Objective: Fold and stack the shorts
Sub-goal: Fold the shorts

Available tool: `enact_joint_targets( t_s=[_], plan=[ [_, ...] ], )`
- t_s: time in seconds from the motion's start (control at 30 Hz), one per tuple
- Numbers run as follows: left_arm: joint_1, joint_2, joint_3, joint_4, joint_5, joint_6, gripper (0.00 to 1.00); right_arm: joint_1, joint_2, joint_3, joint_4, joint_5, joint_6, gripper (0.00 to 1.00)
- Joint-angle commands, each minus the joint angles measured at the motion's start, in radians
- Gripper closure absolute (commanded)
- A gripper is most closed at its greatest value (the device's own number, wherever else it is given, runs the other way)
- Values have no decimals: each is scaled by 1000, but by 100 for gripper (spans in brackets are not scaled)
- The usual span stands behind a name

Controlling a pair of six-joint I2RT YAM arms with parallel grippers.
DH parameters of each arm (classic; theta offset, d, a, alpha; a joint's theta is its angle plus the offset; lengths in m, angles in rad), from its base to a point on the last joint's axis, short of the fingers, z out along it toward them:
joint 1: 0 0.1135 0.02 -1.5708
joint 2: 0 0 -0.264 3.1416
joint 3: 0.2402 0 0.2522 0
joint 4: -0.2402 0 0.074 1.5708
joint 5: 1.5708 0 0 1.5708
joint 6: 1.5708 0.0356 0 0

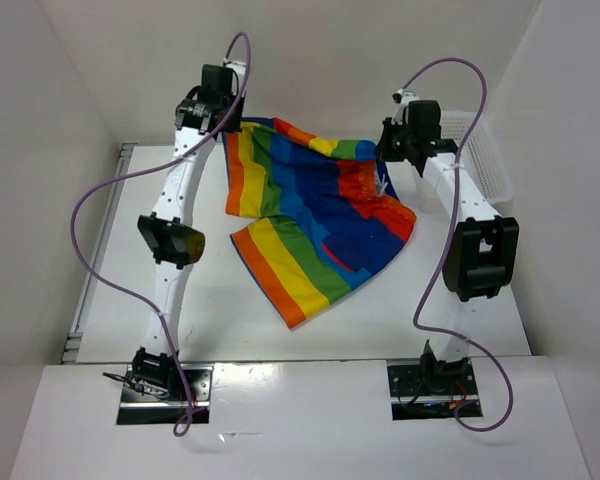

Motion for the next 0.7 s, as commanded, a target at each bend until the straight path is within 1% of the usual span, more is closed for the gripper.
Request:
enact_joint_targets(
  t_s=[0.0, 0.07, 0.1, 0.13, 0.17, 0.2, 0.23, 0.27, 0.3, 0.4, 0.43, 0.5, 0.53, 0.63, 0.67],
  plan=[
    [-15, -142, 62, -256, 81, 3, 100, -32, -109, -48, 43, -24, -72, 100],
    [-38, -209, 40, -359, 133, 3, 100, -55, -145, -103, 32, -42, -95, 100],
    [-49, -258, -18, -359, 133, 3, 100, -69, -182, -122, 32, -42, -96, 100],
    [-78, -385, -254, -359, 159, 3, 100, -99, -200, -163, 18, -52, -106, 100],
    [-98, -444, -373, -359, 169, 3, 100, -113, -216, -183, 0, -52, -120, 100],
    [-157, -498, -486, -350, 169, 3, 100, -127, -251, -206, -11, -62, -120, 100],
    [-190, -583, -585, -350, 169, 3, 100, -138, -268, -252, -31, -62, -138, 100],
    [-223, -619, -744, -350, 155, 3, 100, -150, -283, -274, -42, -62, -164, 100],
    [-277, -645, -799, -359, 155, 3, 100, -150, -306, -292, -54, -62, -180, 100],
    [-348, -725, -927, -359, 230, 3, 99, -150, -335, -374, -74, -62, -201, 100],
    [-401, -737, -957, -359, 241, 3, 97, -150, -361, -392, -74, -46, -201, 100],
    [-457, -763, -1028, -359, 265, 3, 97, -150, -390, -435, -74, -12, -229, 100],
    [-504, -788, -1095, -359, 265, 3, 97, -150, -422, -444, -86, -12, -229, 100],
    [-566, -839, -1219, -359, 270, 3, 97, -160, -463, -467, -141, -3, -260, 100],
    [-593, -851, -1316, -359, 256, 3, 99, -160, -488, -480, -172, -3, -275, 100]
  ],
)
